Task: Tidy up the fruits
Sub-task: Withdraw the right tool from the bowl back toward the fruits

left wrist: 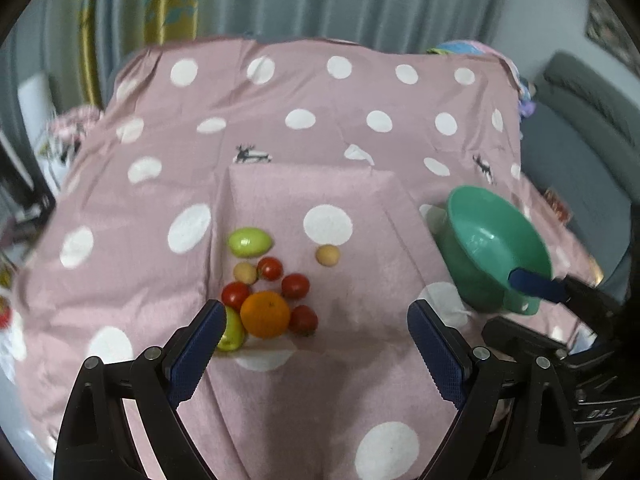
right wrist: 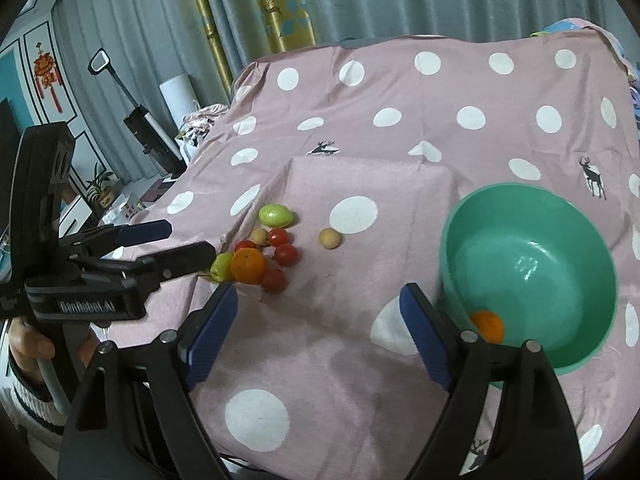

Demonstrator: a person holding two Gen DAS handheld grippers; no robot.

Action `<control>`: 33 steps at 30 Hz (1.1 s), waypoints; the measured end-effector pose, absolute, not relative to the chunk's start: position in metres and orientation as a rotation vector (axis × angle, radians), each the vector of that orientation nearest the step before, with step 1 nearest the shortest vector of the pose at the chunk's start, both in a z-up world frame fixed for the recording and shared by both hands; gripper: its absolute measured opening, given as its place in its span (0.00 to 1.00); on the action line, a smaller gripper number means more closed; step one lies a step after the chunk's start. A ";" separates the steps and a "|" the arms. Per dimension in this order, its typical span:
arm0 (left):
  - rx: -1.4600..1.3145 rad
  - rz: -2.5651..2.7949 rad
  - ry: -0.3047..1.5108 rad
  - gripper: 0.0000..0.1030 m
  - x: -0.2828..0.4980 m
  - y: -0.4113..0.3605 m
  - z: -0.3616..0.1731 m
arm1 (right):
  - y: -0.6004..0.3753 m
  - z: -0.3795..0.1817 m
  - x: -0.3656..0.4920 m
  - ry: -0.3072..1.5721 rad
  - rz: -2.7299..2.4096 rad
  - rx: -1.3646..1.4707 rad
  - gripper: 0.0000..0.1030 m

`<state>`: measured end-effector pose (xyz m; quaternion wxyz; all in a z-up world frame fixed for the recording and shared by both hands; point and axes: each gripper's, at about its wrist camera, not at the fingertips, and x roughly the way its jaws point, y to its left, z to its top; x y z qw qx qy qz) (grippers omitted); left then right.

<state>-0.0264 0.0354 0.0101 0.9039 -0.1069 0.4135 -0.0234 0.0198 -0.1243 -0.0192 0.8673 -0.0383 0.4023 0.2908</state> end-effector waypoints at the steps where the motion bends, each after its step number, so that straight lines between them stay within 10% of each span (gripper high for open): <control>1: -0.264 -0.059 0.856 0.89 -0.028 0.043 0.009 | -0.122 -0.020 0.020 0.846 0.612 -0.082 0.81; 16: -0.672 -0.481 0.711 0.99 -0.028 0.105 0.009 | -0.099 -0.048 0.031 0.922 0.689 -0.055 0.82; 33: -0.446 -0.261 0.926 0.99 -0.012 0.099 -0.043 | -0.049 -0.088 0.037 1.022 0.917 -0.066 0.72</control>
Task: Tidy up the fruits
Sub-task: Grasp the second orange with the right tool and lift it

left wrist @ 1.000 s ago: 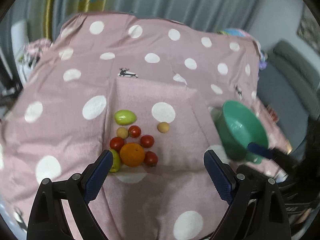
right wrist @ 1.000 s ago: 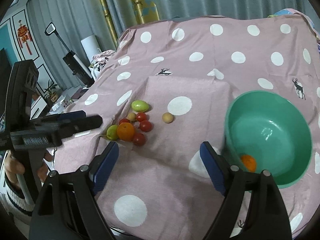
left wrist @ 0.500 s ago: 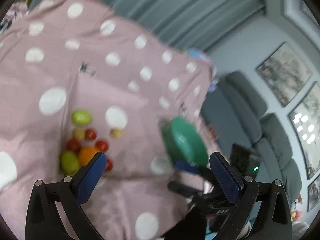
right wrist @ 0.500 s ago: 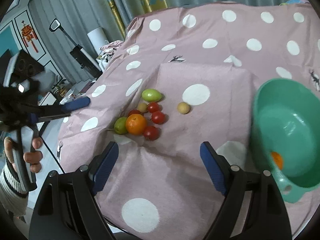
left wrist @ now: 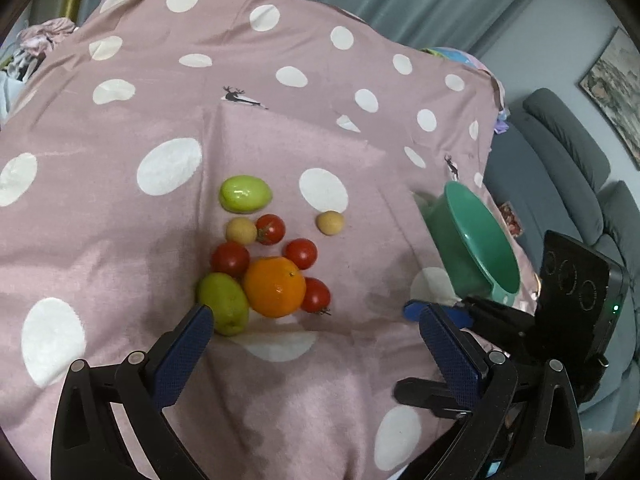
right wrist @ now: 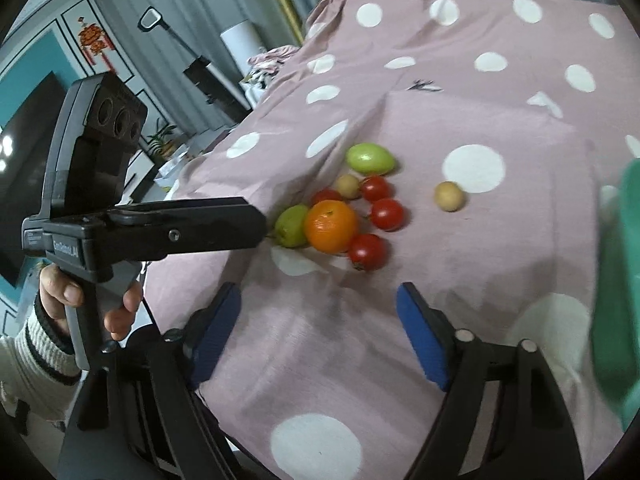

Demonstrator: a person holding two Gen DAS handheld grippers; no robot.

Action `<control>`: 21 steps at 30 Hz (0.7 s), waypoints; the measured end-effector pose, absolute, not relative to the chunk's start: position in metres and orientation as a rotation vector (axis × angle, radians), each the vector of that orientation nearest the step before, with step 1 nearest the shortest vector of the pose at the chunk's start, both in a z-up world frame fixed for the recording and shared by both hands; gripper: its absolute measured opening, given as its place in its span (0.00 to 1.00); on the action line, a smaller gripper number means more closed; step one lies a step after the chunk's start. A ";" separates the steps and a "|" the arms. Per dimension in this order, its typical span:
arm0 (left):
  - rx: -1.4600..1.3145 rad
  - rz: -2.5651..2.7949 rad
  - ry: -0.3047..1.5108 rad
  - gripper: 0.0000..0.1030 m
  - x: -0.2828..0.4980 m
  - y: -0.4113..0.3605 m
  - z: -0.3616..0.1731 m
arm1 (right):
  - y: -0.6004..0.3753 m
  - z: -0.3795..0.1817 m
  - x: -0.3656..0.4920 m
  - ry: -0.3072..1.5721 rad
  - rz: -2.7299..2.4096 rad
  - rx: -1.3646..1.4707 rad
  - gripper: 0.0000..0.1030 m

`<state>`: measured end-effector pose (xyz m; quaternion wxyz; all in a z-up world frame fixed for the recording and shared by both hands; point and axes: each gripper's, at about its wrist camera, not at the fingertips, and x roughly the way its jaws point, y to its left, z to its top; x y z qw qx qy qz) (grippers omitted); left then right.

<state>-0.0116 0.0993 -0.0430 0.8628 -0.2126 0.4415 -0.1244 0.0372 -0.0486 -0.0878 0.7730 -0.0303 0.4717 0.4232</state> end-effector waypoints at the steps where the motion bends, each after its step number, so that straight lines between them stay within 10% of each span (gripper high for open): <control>1: -0.429 -0.253 0.928 0.99 -0.011 0.100 -0.044 | -0.047 -0.090 0.038 1.030 0.924 -0.061 0.70; 21: -0.336 -0.318 1.014 0.84 0.027 0.099 -0.061 | -0.006 -0.132 0.073 1.177 0.932 0.034 0.49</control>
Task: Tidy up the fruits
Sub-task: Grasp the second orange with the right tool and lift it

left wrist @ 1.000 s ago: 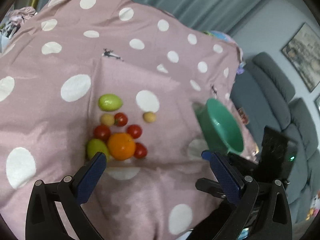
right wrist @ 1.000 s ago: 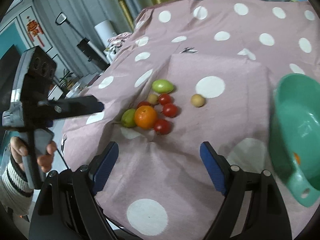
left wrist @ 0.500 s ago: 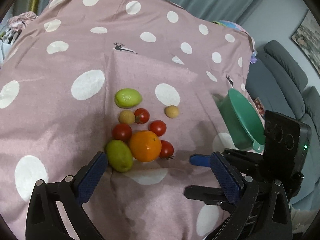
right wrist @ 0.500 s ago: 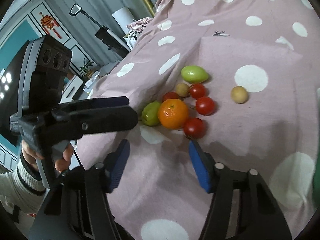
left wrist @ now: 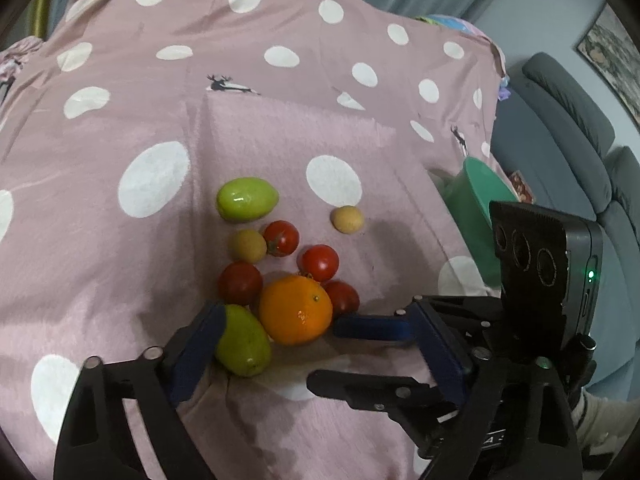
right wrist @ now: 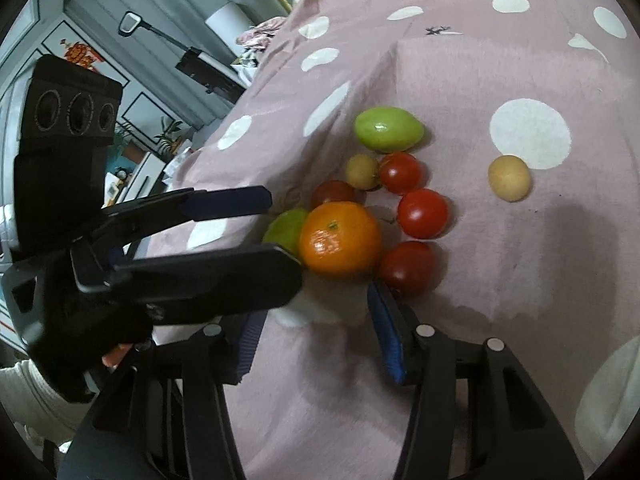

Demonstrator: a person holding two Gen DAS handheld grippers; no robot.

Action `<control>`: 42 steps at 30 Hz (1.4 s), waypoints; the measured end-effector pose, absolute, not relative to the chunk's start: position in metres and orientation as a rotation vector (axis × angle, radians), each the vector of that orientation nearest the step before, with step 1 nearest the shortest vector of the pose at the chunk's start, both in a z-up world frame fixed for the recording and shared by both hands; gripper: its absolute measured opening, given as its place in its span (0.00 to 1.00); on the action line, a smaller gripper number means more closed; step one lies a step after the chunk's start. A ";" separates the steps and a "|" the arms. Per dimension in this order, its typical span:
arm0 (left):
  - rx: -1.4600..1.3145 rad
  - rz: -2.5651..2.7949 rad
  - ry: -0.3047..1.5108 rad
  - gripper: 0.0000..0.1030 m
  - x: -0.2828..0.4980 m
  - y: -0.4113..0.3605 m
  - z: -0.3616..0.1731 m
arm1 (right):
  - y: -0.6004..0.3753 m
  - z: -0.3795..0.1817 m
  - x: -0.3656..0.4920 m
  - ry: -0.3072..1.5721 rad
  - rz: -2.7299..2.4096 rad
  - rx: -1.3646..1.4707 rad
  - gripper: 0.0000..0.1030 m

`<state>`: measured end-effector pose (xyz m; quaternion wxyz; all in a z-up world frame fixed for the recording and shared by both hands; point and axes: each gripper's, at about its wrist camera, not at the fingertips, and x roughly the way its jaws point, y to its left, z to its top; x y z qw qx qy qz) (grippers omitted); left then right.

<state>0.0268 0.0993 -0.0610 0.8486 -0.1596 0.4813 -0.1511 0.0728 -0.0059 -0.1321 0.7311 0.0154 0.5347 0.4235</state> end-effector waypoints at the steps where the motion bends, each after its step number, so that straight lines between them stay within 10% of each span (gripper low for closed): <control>1: -0.332 -0.321 1.023 0.83 0.028 0.098 -0.063 | -0.006 -0.133 0.075 1.180 0.924 0.033 0.49; 9: -0.334 -0.349 1.082 0.59 0.041 0.097 -0.071 | -0.002 -0.139 0.089 1.181 0.915 0.023 0.45; 42: -0.276 -0.381 1.068 0.56 0.022 0.059 -0.044 | -0.038 -0.109 0.065 1.069 0.903 0.072 0.42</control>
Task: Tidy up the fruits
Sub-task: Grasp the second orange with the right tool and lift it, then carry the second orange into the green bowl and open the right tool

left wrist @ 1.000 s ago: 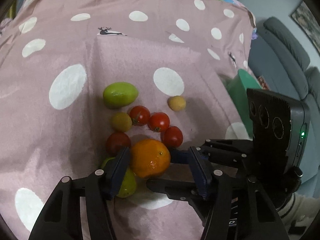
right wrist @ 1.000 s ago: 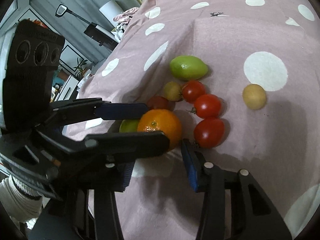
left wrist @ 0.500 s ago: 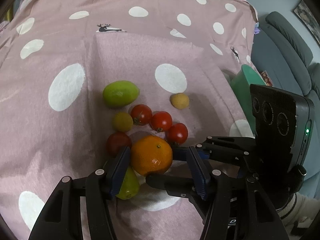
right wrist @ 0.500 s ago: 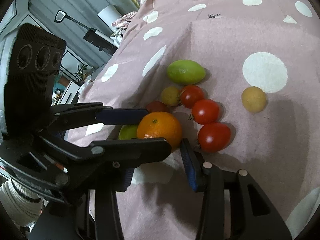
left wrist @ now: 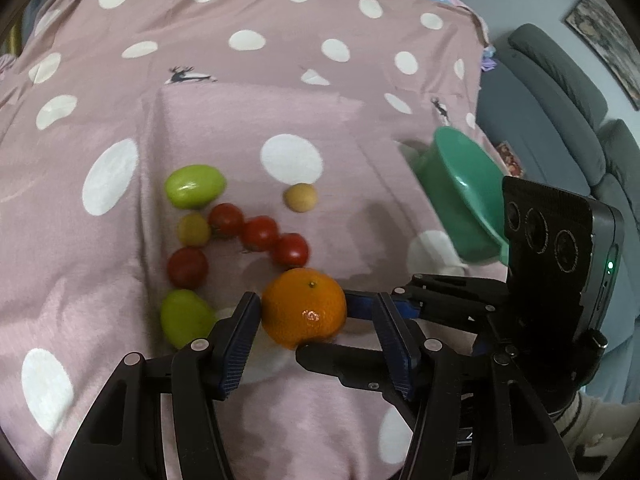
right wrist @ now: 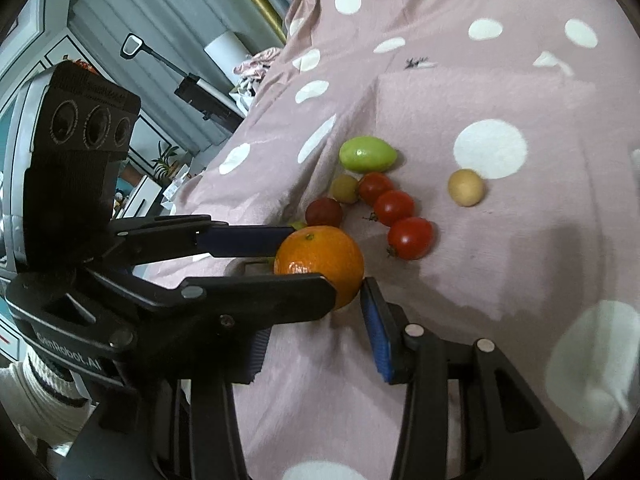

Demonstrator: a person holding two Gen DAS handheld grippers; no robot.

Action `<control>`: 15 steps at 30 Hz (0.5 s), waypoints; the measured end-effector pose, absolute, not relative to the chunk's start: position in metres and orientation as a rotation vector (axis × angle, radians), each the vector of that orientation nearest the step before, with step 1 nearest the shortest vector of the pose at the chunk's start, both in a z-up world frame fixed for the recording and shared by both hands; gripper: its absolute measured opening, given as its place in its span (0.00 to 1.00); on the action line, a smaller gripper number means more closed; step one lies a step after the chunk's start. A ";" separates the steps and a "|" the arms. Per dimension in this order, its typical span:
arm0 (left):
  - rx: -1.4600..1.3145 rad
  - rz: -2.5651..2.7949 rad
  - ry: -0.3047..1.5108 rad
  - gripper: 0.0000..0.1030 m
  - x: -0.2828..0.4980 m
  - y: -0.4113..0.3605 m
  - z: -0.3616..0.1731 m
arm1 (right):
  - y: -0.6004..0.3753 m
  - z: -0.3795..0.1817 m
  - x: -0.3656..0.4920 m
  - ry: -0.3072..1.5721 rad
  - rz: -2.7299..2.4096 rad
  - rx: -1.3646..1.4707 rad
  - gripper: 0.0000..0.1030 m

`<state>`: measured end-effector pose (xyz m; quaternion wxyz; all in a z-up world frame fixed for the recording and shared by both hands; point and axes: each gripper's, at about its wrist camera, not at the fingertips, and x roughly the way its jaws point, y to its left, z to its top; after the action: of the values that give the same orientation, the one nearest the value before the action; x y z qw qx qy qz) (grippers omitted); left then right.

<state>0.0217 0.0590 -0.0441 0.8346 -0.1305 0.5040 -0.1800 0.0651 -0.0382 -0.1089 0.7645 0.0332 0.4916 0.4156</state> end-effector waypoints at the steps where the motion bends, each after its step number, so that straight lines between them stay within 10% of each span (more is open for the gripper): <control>1: -0.267 -0.385 1.061 0.56 0.019 0.055 -0.041 | -0.042 -0.105 0.062 1.054 0.898 0.069 0.42; 15: -0.163 -0.452 0.996 0.56 0.014 0.004 0.000 | -0.090 -0.067 0.050 0.927 0.837 0.093 0.42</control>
<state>0.0138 0.0038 -0.0002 0.8508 -0.0776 0.4732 -0.2148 0.0496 -0.0905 -0.0672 0.8102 0.0437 0.4340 0.3917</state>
